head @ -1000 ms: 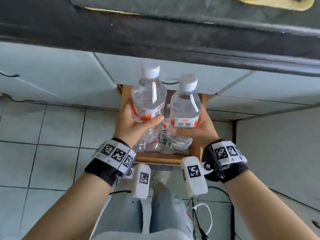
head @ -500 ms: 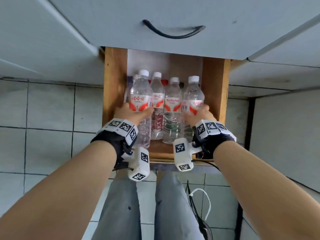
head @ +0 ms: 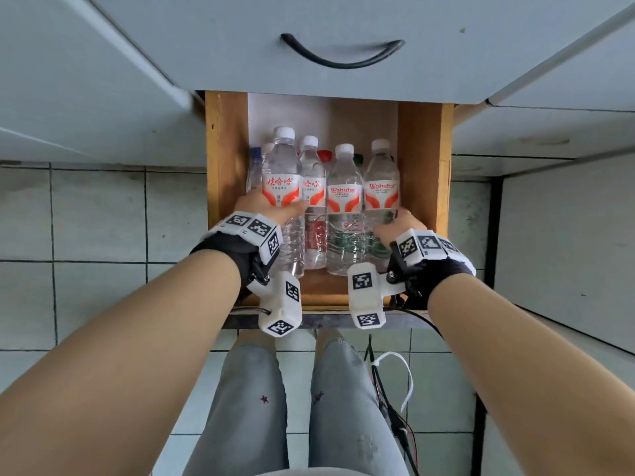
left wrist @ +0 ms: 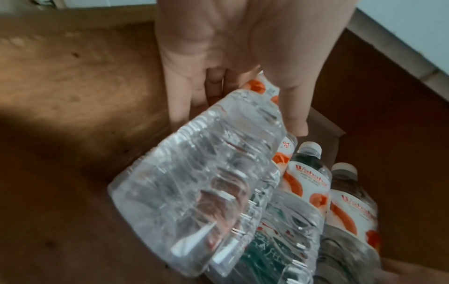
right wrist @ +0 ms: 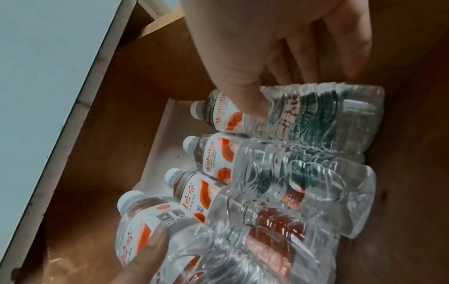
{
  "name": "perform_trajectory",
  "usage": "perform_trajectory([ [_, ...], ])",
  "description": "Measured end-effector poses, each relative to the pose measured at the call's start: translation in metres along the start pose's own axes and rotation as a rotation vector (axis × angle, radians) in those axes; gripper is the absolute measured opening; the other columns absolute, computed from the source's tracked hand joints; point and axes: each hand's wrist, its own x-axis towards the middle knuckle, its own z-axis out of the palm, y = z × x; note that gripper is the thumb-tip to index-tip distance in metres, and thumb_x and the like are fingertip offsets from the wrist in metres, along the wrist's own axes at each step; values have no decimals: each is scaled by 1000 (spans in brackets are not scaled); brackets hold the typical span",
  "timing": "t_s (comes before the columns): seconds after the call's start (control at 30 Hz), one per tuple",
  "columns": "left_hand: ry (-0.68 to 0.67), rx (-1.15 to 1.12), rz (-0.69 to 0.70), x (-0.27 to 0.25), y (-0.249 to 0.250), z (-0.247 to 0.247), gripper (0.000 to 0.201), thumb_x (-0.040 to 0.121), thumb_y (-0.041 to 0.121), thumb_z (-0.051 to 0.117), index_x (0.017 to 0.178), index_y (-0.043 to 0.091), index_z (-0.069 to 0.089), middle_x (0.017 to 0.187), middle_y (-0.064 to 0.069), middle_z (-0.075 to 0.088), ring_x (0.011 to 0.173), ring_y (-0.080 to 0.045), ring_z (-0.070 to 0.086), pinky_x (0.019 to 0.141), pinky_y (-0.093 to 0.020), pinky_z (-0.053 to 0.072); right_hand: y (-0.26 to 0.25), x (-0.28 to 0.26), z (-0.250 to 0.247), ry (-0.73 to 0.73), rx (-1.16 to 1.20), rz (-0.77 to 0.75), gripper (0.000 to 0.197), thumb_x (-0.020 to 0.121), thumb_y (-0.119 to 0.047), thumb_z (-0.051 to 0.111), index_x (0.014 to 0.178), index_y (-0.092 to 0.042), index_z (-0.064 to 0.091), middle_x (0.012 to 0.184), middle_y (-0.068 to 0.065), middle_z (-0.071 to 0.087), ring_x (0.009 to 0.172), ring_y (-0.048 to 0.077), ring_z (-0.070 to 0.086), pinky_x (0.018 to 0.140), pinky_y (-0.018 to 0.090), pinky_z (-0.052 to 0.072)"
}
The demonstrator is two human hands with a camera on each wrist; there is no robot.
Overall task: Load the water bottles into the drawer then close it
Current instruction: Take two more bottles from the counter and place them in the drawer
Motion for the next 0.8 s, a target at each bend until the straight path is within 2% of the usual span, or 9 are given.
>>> perform_trajectory([
  [0.07, -13, 43, -2, -2, -2, -2, 61, 73, 56, 65, 114, 12, 54, 103, -3, 61, 88, -23, 56, 78, -31, 44, 0, -6, 2, 38, -1, -4, 64, 80, -42, 55, 136, -13, 41, 135, 13, 51, 118, 35, 53, 99, 42, 44],
  [0.13, -36, 78, 8, -1, -3, -4, 68, 71, 60, 64, 118, 11, 53, 111, -6, 63, 91, -24, 58, 76, -31, 43, -4, -11, 5, 126, -33, -82, 65, 84, -33, 56, 141, -15, 32, 147, 13, 33, 132, 34, 38, 107, 44, 35],
  [0.2, -65, 98, 20, 0, -4, -6, 72, 70, 62, 63, 120, 11, 53, 116, -8, 63, 96, -26, 60, 77, -32, 43, -20, -13, 9, 154, -61, -280, 68, 84, -25, 58, 144, -20, 27, 156, 7, 20, 141, 30, 26, 114, 44, 30],
  [0.3, -95, 70, 42, 6, -7, -6, 66, 73, 56, 65, 119, 10, 55, 116, -8, 65, 89, -23, 58, 77, -30, 44, -55, -2, 21, 35, -157, -520, 73, 81, -16, 60, 144, -31, 26, 159, -3, 15, 145, 24, 22, 114, 50, 31],
  [0.43, -87, 89, 92, 15, -15, -4, 65, 77, 53, 62, 123, 8, 52, 118, -10, 64, 99, -27, 63, 83, -31, 48, -88, 23, 34, -18, -338, -579, 75, 80, -18, 54, 143, -40, 21, 155, 1, 26, 143, 29, 24, 115, 54, 24],
  [0.53, -97, 95, 120, 16, -17, -3, 69, 76, 55, 61, 126, 8, 51, 119, -11, 65, 104, -29, 63, 93, -36, 49, -92, 33, 43, 13, -550, -587, 75, 86, -30, 50, 146, -42, 7, 161, 0, 5, 149, 21, 2, 117, 52, -3],
  [0.6, -105, 83, 128, 15, -16, -3, 63, 77, 53, 61, 123, 10, 54, 118, -11, 66, 105, -29, 62, 96, -40, 49, -91, 30, 46, 49, -612, -592, 79, 86, -36, 51, 146, -42, 1, 161, 0, 0, 149, 17, -4, 114, 55, -12],
  [0.7, -100, 56, 110, 14, -16, -3, 53, 81, 47, 61, 118, 9, 57, 117, -12, 66, 105, -29, 62, 94, -36, 50, -86, 27, 48, 35, -615, -578, 79, 85, -29, 54, 146, -41, 6, 161, -2, 5, 149, 17, -6, 109, 61, -18],
  [0.8, -121, 71, 64, 13, -21, -2, 56, 78, 50, 62, 114, 7, 58, 110, -12, 67, 100, -29, 64, 88, -35, 51, -83, 23, 51, 8, -652, -571, 80, 84, -27, 57, 146, -41, 8, 161, -5, 0, 148, 16, -10, 111, 62, -17],
])
